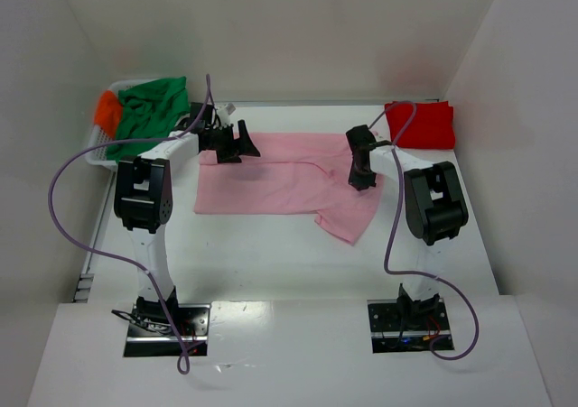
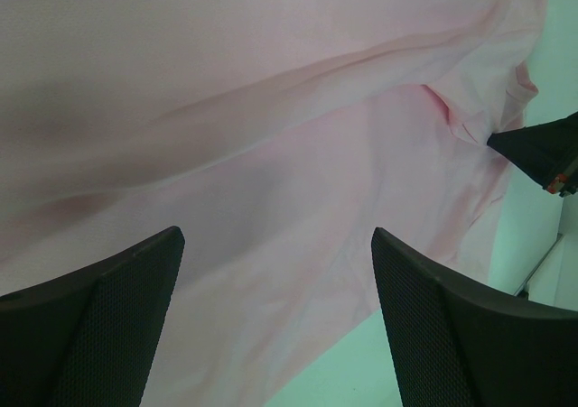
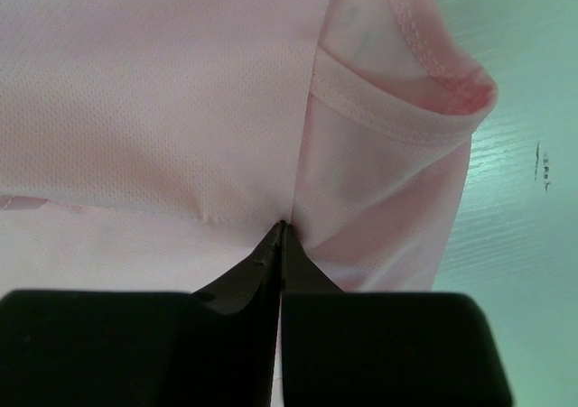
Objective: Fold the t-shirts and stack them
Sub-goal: Fold the flattened tshirt in 1/3 of the way, then grap the side of the flattened tshirt closest away from the robot with both arms
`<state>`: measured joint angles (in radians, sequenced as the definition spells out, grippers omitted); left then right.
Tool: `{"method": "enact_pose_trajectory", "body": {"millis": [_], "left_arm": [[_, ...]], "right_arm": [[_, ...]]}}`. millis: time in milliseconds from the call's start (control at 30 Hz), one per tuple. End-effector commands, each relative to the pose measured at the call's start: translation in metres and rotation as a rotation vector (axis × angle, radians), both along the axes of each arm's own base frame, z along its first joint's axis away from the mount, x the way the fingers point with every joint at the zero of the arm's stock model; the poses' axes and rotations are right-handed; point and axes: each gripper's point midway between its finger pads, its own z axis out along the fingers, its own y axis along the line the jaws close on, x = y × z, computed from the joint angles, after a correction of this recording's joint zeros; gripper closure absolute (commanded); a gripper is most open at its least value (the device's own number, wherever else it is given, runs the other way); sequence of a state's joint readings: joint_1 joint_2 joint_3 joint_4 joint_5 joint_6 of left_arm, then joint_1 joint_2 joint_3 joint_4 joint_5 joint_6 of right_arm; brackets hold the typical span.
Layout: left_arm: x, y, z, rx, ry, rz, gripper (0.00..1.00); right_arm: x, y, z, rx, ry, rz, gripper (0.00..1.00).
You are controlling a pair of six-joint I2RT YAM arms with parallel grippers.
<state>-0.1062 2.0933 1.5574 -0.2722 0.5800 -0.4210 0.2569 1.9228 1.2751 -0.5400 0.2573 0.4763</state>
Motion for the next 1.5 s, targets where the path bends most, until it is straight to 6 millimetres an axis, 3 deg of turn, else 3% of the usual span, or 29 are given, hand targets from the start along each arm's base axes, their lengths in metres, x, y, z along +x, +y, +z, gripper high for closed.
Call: {"method": "enact_pose_trajectory", "body": {"millis": [0, 267, 367, 433, 500, 533, 600, 667, 700, 733, 800, 833, 867, 900, 933, 967, 1133, 1333, 1467], "left_arm": [[0.002, 0.004, -0.003, -0.009, -0.007, -0.016, 0.08], [0.002, 0.004, -0.003, -0.005, -0.013, -0.022, 0.08], [0.0, 0.005, -0.004, -0.004, -0.004, -0.022, 0.08], [0.0, 0.005, -0.004, -0.004, -0.004, -0.022, 0.08], [0.003, 0.013, -0.002, 0.017, -0.009, 0.005, 0.08], [0.004, 0.014, -0.003, 0.026, -0.009, 0.012, 0.08], [0.003, 0.022, 0.012, 0.067, -0.034, 0.038, 0.08], [0.003, 0.03, 0.02, 0.115, -0.057, 0.07, 0.08], [0.001, 0.034, 0.035, 0.132, -0.083, 0.076, 0.07], [-0.005, 0.037, 0.035, 0.147, -0.08, 0.088, 0.07], [-0.015, 0.045, 0.05, 0.181, -0.103, 0.11, 0.07], [-0.021, 0.048, 0.052, 0.193, -0.101, 0.119, 0.07], [-0.031, 0.051, 0.047, 0.207, -0.079, 0.126, 0.06], [-0.038, 0.056, 0.056, 0.227, -0.086, 0.144, 0.06], [-0.043, 0.059, 0.056, 0.244, -0.078, 0.156, 0.06], [-0.052, 0.063, 0.061, 0.258, -0.074, 0.166, 0.05], [-0.085, 0.084, 0.043, 0.306, 0.013, 0.254, 0.03], [-0.107, 0.091, 0.041, 0.301, 0.063, 0.32, 0.03], [-0.121, 0.094, 0.035, 0.277, 0.105, 0.363, 0.03]], "right_arm": [[-0.015, -0.021, -0.006, -0.084, 0.062, -0.019, 0.99], [-0.017, -0.024, 0.0, -0.08, 0.059, -0.036, 0.99], [-0.008, -0.022, 0.006, -0.051, 0.04, -0.038, 0.91], [0.0, -0.011, 0.017, 0.007, 0.002, -0.02, 0.78], [0.016, 0.0, 0.04, 0.061, -0.077, -0.004, 0.68], [0.022, 0.004, 0.055, 0.085, -0.121, 0.003, 0.57], [0.03, 0.013, 0.076, 0.136, -0.177, 0.013, 0.42], [0.039, 0.005, 0.108, 0.189, -0.26, -0.021, 0.23], [0.042, 0.001, 0.118, 0.213, -0.29, -0.04, 0.16], [0.039, -0.003, 0.121, 0.245, -0.294, -0.078, 0.05], [0.033, -0.023, 0.136, 0.284, -0.337, -0.138, 0.0], [0.019, -0.027, 0.122, 0.295, -0.309, -0.158, 0.0], [0.014, -0.033, 0.121, 0.306, -0.318, -0.189, 0.0], [0.007, -0.036, 0.131, 0.319, -0.353, -0.206, 0.0], [-0.006, -0.041, 0.116, 0.317, -0.319, -0.233, 0.0], [-0.012, -0.04, 0.116, 0.328, -0.316, -0.252, 0.0], [-0.051, -0.035, 0.073, 0.352, -0.158, -0.305, 0.0], [-0.086, -0.036, 0.05, 0.352, -0.084, -0.351, 0.0], [-0.102, -0.034, 0.038, 0.342, -0.041, -0.35, 0.07]]}}
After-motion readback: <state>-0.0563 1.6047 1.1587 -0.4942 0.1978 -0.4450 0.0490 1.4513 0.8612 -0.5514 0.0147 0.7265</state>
